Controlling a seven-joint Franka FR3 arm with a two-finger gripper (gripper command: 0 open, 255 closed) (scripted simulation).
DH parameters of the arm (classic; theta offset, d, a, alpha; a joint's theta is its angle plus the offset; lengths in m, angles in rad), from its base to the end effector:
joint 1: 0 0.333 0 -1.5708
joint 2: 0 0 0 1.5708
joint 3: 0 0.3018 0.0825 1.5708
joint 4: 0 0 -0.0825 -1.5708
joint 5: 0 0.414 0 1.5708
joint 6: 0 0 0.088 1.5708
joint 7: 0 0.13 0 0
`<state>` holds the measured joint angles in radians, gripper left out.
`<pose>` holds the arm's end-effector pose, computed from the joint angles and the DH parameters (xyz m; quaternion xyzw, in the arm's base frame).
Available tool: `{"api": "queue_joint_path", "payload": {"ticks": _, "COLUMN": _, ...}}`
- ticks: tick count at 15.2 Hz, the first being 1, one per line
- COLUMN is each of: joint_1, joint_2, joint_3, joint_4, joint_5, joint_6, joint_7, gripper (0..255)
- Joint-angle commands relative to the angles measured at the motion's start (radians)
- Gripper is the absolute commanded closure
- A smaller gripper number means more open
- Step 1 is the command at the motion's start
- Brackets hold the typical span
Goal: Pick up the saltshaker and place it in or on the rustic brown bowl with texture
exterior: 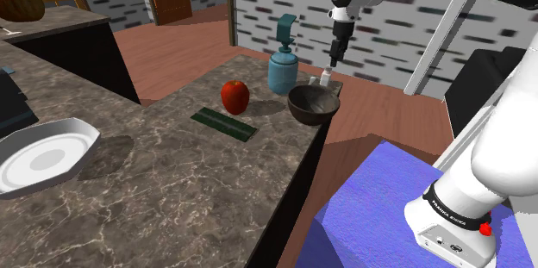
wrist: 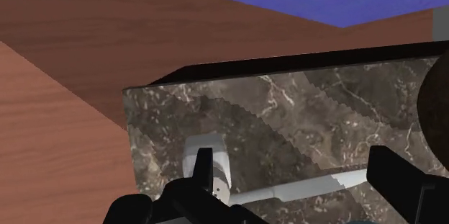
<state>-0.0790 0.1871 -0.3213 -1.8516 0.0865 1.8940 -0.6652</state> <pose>0.5689 -0.2262 0.3653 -0.9909 -0.1160 0.0524 0.0431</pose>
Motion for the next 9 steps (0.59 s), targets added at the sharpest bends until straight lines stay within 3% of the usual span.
{"api": "queue_joint_path", "payload": {"ticks": 1, "joint_1": -0.015, "joint_2": 0.087, "joint_3": 0.003, "joint_4": 0.077, "joint_5": 0.027, "joint_6": 0.004, "joint_7": -0.043, "gripper": 0}}
{"api": "queue_joint_path", "payload": {"ticks": 5, "joint_1": -0.060, "joint_2": 0.264, "joint_3": 0.017, "joint_4": 0.280, "joint_5": 0.074, "joint_6": -0.033, "joint_7": -0.116, "gripper": 0}}
{"api": "queue_joint_path", "payload": {"ticks": 9, "joint_1": -0.063, "joint_2": 0.284, "joint_3": 0.022, "joint_4": 0.264, "joint_5": 0.079, "joint_6": 0.001, "joint_7": -0.123, "gripper": 0}}
